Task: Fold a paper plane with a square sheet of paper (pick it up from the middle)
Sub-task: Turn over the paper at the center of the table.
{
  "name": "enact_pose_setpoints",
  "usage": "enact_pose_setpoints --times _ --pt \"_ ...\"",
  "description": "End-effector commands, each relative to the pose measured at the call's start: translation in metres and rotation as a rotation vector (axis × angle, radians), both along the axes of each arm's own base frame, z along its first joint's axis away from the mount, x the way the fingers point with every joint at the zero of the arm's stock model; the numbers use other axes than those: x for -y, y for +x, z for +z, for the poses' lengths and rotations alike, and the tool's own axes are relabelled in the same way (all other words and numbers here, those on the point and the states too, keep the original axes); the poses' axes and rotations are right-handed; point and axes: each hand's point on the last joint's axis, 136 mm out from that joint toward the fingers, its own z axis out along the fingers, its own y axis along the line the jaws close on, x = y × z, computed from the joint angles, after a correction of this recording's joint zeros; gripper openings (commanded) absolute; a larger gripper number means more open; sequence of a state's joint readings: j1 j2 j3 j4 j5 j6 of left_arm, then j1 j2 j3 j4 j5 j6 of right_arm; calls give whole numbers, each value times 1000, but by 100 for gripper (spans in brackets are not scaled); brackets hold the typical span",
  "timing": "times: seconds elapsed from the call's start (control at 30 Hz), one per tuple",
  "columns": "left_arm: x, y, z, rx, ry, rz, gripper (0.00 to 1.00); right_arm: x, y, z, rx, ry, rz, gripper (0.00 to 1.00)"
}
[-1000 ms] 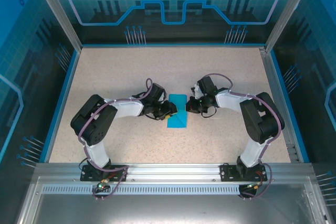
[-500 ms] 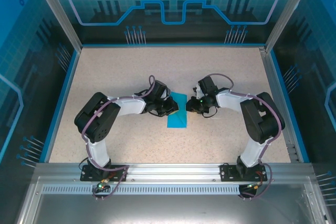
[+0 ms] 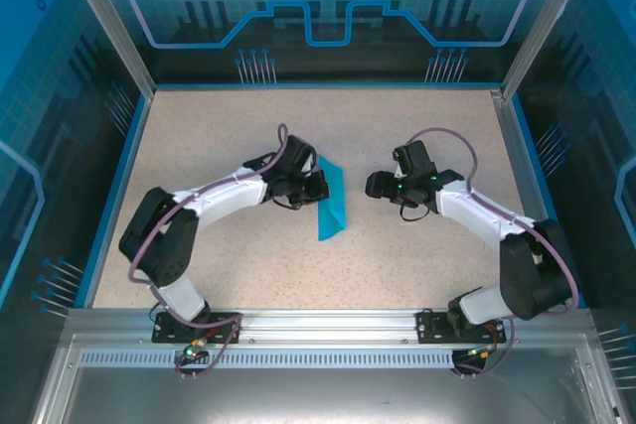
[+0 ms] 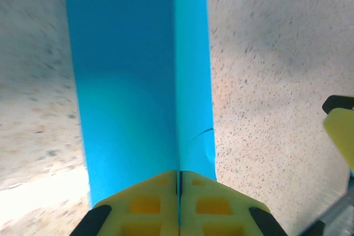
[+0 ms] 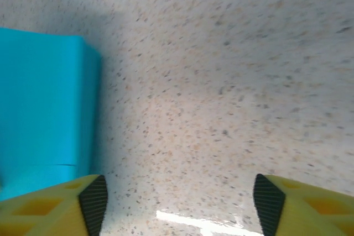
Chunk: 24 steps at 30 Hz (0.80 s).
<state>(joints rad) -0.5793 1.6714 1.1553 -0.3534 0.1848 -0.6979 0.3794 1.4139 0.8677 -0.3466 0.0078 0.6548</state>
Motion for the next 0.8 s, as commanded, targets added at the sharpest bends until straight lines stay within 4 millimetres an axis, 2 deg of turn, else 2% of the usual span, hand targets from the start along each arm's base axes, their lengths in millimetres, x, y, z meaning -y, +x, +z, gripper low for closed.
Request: enact_pose_setpoints --times 0.0,0.13,0.2,0.33,0.43,0.53,0.77 --pt "-40 -10 30 64 244 -32 6 28 -6 1 16 -71 -73 82" --pt "-63 -4 58 156 448 -41 7 43 -7 11 61 -86 -116 95" --pt "-75 3 64 190 570 -19 7 49 -8 13 76 -99 -132 99" --pt "-101 18 65 218 920 61 7 62 -12 12 72 -130 -168 99" --pt "-96 28 54 218 1092 39 7 66 -14 8 58 -134 -182 99" --pt "-83 38 34 218 1176 0 7 72 -17 5 41 -141 -202 99" --pt "-45 49 -14 208 1143 -80 7 87 -24 5 26 -144 -249 99"
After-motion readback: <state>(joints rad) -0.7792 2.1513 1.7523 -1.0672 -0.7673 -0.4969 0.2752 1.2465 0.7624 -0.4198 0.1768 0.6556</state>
